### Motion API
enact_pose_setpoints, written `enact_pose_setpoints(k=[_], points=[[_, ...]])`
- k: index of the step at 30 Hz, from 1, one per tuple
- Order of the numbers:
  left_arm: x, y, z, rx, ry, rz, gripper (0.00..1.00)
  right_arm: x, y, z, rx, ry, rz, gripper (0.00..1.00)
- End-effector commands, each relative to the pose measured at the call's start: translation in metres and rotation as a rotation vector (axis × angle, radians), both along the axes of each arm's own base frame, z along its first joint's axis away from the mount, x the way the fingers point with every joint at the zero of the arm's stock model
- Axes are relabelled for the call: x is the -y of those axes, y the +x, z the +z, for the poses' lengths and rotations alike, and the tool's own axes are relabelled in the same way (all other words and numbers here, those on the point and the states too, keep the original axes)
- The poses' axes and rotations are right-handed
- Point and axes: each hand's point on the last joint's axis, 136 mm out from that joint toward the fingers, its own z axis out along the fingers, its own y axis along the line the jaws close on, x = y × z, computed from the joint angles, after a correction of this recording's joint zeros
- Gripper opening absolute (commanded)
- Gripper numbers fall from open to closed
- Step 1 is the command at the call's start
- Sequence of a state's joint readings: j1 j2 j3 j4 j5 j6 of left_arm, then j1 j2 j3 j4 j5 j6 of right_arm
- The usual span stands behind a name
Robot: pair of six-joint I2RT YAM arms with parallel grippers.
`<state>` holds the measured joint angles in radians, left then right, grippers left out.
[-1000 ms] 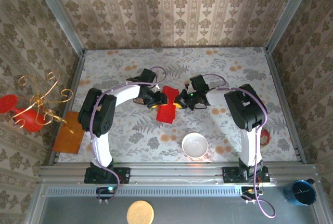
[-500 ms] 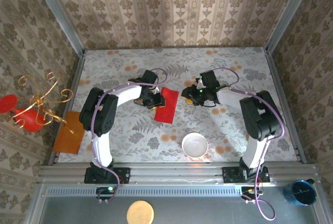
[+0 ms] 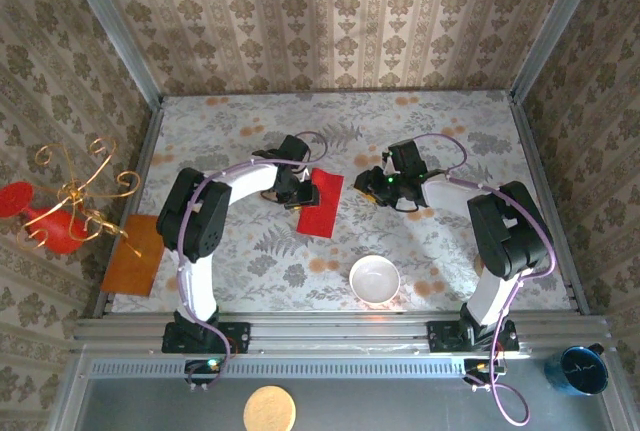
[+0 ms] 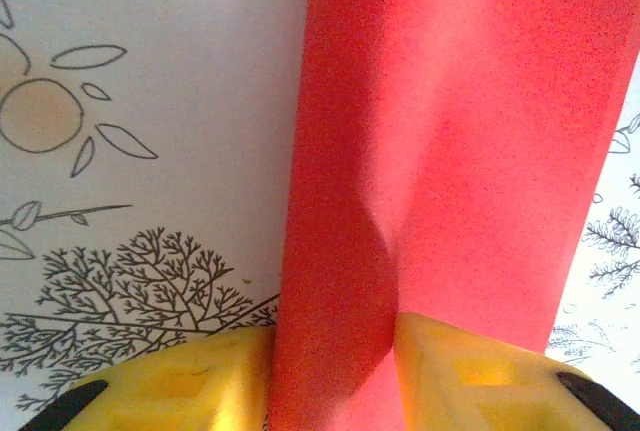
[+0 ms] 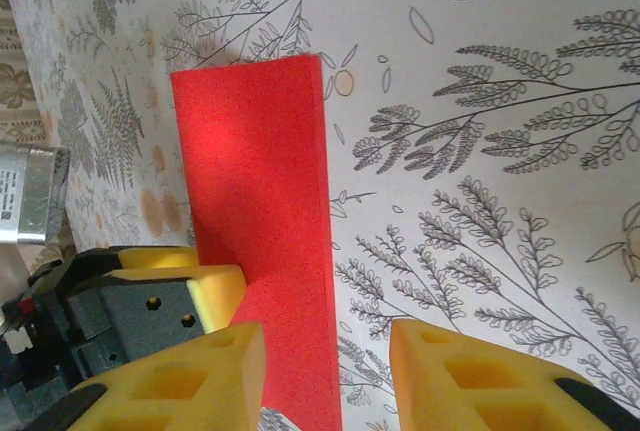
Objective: Fold a paper plane with a square sheet of paper (pick it up from the middle)
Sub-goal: Hold the square sheet of paper at the center of the table.
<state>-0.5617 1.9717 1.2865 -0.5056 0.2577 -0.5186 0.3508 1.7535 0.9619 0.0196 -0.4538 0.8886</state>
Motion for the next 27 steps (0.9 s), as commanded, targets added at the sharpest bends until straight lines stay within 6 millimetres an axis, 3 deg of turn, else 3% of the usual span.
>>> enact_pose_setpoints(k=[1,11,27], points=[[-0.001,-0.034,-0.063,-0.131,0.082,-0.072,0.39,-0.005,0.002,-0.002,0.028,-0.02,0.019,0.4],[-0.002,-0.041,-0.077,-0.141,0.107,-0.125,0.41,-0.017,-0.001,-0.012,0.01,-0.011,0.05,0.38],[-0.006,-0.042,-0.088,-0.153,0.144,-0.117,0.41,-0.017,0.001,-0.009,0.024,-0.01,0.042,0.37]])
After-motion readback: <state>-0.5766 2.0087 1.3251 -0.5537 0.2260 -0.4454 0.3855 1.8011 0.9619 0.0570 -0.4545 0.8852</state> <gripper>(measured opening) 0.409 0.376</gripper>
